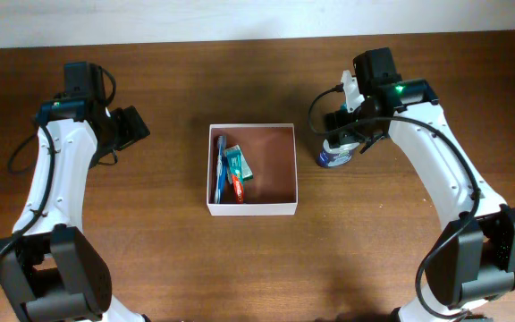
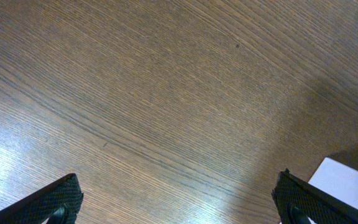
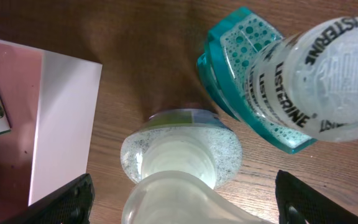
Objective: Pack container
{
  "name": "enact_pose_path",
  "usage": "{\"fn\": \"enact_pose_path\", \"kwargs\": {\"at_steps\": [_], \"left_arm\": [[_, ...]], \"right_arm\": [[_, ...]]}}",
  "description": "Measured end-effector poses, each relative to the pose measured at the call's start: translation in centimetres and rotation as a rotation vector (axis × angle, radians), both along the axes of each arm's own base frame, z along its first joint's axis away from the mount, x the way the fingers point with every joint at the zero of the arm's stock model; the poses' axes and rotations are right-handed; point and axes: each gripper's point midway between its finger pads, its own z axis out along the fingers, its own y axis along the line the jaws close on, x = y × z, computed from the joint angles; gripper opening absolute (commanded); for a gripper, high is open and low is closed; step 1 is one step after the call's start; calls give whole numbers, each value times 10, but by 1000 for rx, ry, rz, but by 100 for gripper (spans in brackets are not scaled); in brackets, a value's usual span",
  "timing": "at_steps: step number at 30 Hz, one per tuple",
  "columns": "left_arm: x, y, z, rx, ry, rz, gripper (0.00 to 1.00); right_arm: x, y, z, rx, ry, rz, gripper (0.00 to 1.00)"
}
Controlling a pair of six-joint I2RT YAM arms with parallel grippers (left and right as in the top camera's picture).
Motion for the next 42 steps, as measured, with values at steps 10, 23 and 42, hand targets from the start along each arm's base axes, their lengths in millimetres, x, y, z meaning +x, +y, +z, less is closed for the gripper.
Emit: {"fn": "enact_pose_path", "kwargs": {"at_steps": [10,23,42], "left_arm": [[0,0,0,0,0,0,99],[0,0,0,0,0,0,99],[0,0,0,0,0,0,99]], "right_arm": [[-4,16,0,1,1,42,86],[-4,19,0,5,2,46,86],[-5,21,0,22,8,38,60]]}}
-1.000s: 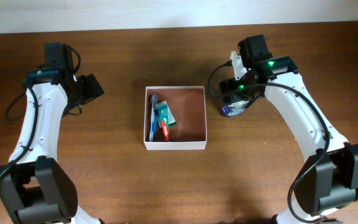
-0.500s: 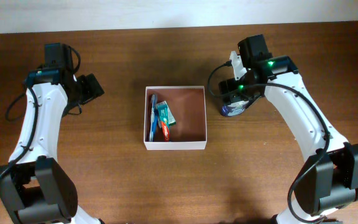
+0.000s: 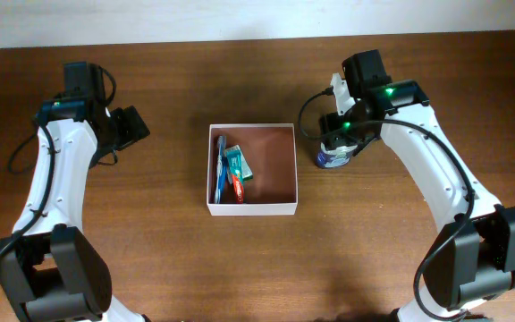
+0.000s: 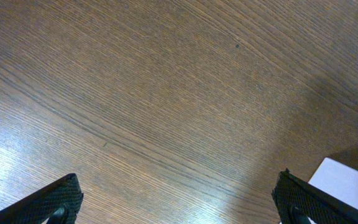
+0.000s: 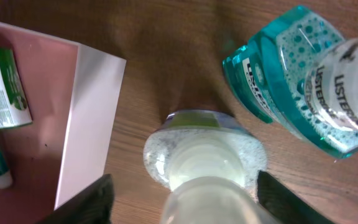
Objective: Pack container
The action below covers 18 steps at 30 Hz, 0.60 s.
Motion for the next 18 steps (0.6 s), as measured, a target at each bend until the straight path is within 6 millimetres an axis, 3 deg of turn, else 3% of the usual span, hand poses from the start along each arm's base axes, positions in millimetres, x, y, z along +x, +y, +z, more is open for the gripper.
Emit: {"fn": "enact_pose_path", "kwargs": {"at_steps": [10,18], "left_arm": [[0,0,0,0,0,0,99],[0,0,0,0,0,0,99]], "right_arm": [[0,0,0,3,2,-5,37],[-1,3,-1,15,7,0,33]]}}
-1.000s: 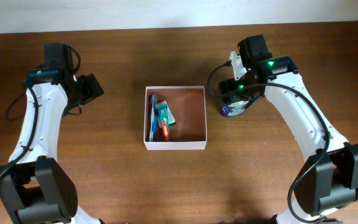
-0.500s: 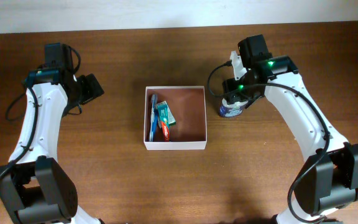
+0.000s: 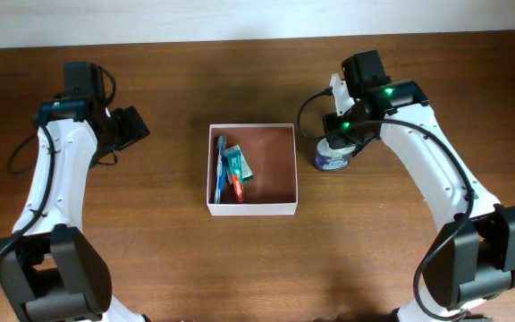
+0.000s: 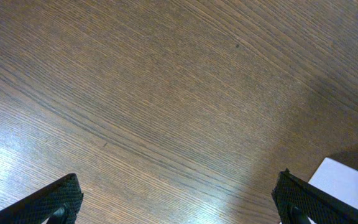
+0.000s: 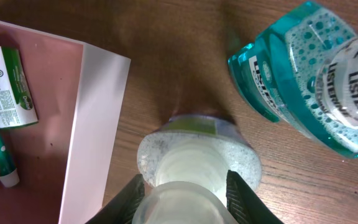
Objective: Pack container
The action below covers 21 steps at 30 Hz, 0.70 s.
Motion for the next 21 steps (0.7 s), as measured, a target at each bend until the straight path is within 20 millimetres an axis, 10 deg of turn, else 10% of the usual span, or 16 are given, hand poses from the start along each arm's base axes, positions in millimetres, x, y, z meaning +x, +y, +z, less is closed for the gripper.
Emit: {"fn": "enact_pose_path", "kwargs": {"at_steps": [21], "left_arm": [[0,0,0,0,0,0,99]], "right_arm": [[-11,1,20,-4,32,0,33]]}}
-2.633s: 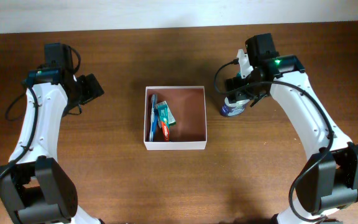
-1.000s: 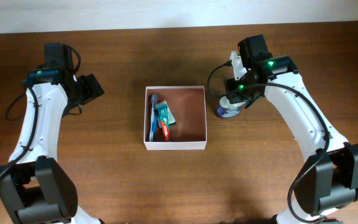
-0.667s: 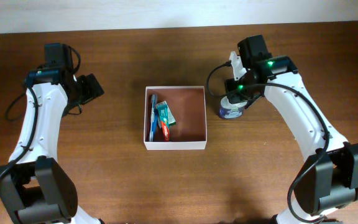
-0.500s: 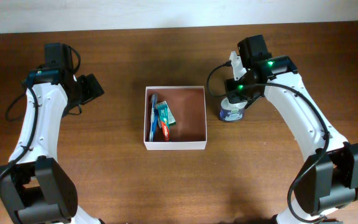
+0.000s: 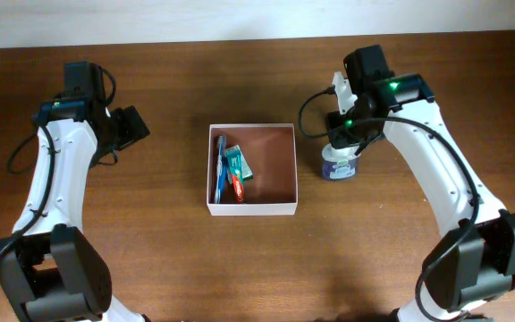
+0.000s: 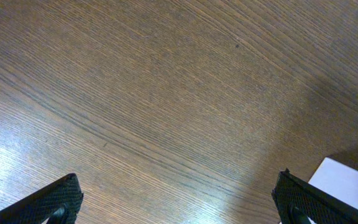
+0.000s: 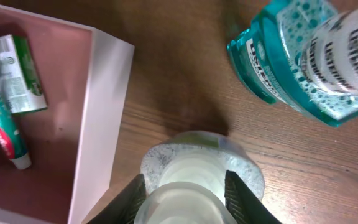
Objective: Pack container
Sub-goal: 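Carry the clear cup with right gripper over the pink box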
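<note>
A clear bottle with speckled white contents [image 5: 339,167] stands just right of the white box with a pink-brown floor [image 5: 284,209]. My right gripper [image 7: 185,200] is shut on the bottle's pale cap, and its fingers [image 7: 135,198] press both sides. I cannot tell whether the base still touches the table. In the box lie a toothpaste tube [image 7: 4,138], a green-and-white packet [image 7: 17,73] and a blue item [image 5: 221,161]. A teal Listerine bottle [image 7: 297,59] stands just beyond, hidden under the arm in the overhead view. My left gripper [image 6: 178,202] is open over bare wood, far left.
The box's white right wall [image 7: 101,130] rises close to the left of the held bottle. The Listerine bottle stands close on the other side. A pale wall strip [image 5: 240,18] borders the far edge of the wooden table [image 5: 150,250].
With the bottle in its grip, my right gripper has shifted slightly right and toward the table's front. More of the box's inside shows in the right wrist view. The left arm has not moved.
First my right gripper's fingers stood wide open around the speckled bottle's cap. They were closer in at the following moment, then shut on the cap. Now the gripped bottle sits a little nearer the front. My left gripper stayed open and still throughout.
</note>
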{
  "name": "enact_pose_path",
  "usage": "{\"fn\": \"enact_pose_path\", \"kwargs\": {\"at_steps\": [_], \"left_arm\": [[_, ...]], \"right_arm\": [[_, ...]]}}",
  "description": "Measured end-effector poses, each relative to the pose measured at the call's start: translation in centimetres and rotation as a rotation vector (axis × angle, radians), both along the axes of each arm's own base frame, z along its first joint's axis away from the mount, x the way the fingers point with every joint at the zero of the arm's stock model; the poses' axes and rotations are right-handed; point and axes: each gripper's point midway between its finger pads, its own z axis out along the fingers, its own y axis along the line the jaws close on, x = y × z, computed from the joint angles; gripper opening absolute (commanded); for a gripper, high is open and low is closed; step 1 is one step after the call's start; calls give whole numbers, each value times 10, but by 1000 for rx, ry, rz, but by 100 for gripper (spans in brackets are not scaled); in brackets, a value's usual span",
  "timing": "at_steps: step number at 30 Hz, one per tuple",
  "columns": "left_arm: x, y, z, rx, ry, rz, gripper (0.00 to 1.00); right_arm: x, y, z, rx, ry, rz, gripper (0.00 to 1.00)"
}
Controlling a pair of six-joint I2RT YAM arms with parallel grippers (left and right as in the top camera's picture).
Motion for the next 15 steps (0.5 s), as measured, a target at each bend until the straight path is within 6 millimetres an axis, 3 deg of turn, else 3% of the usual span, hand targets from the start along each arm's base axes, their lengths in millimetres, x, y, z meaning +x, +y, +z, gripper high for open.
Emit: {"fn": "enact_pose_path", "kwargs": {"at_steps": [9,15], "left_arm": [[0,0,0,0,0,0,99],[0,0,0,0,0,0,99]], "right_arm": [[1,40,43,26,-89,91,34],[1,65,99,65,-189,129,34]]}}
